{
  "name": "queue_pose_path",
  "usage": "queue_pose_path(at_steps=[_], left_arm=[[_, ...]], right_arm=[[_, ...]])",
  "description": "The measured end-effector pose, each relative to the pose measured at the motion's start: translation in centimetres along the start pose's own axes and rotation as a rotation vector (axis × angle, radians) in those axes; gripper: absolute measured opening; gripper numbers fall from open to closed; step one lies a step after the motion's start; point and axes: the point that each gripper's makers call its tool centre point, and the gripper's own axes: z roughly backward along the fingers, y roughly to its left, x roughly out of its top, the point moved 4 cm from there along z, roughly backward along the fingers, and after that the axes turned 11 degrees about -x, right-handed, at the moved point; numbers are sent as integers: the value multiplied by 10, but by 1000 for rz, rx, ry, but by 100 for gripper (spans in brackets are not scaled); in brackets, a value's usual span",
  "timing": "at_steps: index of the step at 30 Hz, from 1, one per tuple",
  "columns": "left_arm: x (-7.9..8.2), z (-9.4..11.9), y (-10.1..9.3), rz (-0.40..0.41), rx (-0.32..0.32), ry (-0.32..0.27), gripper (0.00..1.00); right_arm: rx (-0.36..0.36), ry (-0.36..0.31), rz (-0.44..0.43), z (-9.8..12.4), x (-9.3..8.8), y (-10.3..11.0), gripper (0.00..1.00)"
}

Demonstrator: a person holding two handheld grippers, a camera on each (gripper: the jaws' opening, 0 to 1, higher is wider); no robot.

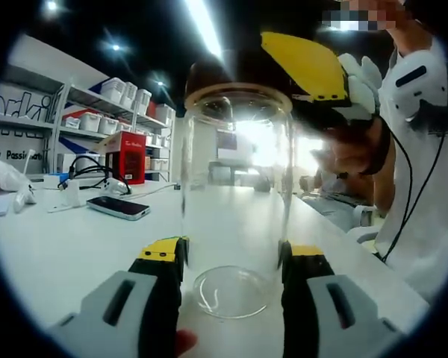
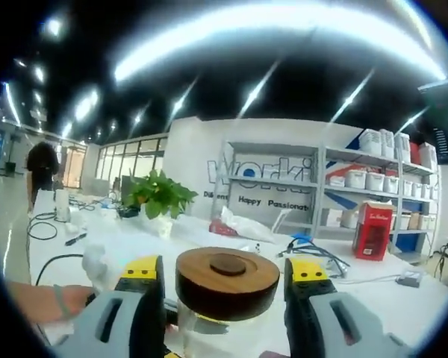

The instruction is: Clamp the coffee can twist off the lid put the lid on the table pick up the lid cover the can tighten the lid

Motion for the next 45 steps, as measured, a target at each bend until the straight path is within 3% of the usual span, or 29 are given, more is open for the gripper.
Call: queue_pose_path(at_steps=[4, 10, 14, 17, 20, 26, 32, 35, 39, 41, 45], left_arm=[[0, 0, 0, 0, 0, 1, 42], [-1, 0, 0, -1, -2, 2, 42], [-1, -1, -1, -1, -3, 3, 42], [-1, -1, -1, -1, -3, 4, 42], [-1, -1, -2, -1, -3, 4, 42], [-1, -3, -4, 0, -3, 5, 42], [-2, -1, -2, 3, -2, 7, 42], [-2, 0, -2, 2, -3, 7, 42], [-2, 0, -2, 2, -4, 8, 42], [-2, 0, -2, 3, -3, 9, 42], [-1, 0, -1, 3, -4, 9, 42]], right_arm=[[38, -11, 19, 3, 3, 0, 69], [113, -41, 57, 6, 8, -5, 68], [247, -25, -3, 9, 8, -1, 67], [287, -35, -94, 6, 11, -9, 67], [304, -42, -70, 2, 13, -19, 66], [497, -12, -56, 4, 13, -15, 64], [531, 6, -21, -6, 8, -25, 64], [588, -11, -52, -6, 13, -27, 63], [716, -96, -127, 0, 30, -24, 65], [730, -58, -87, -1, 28, -26, 63], [768, -58, 17, 0, 26, -22, 61]])
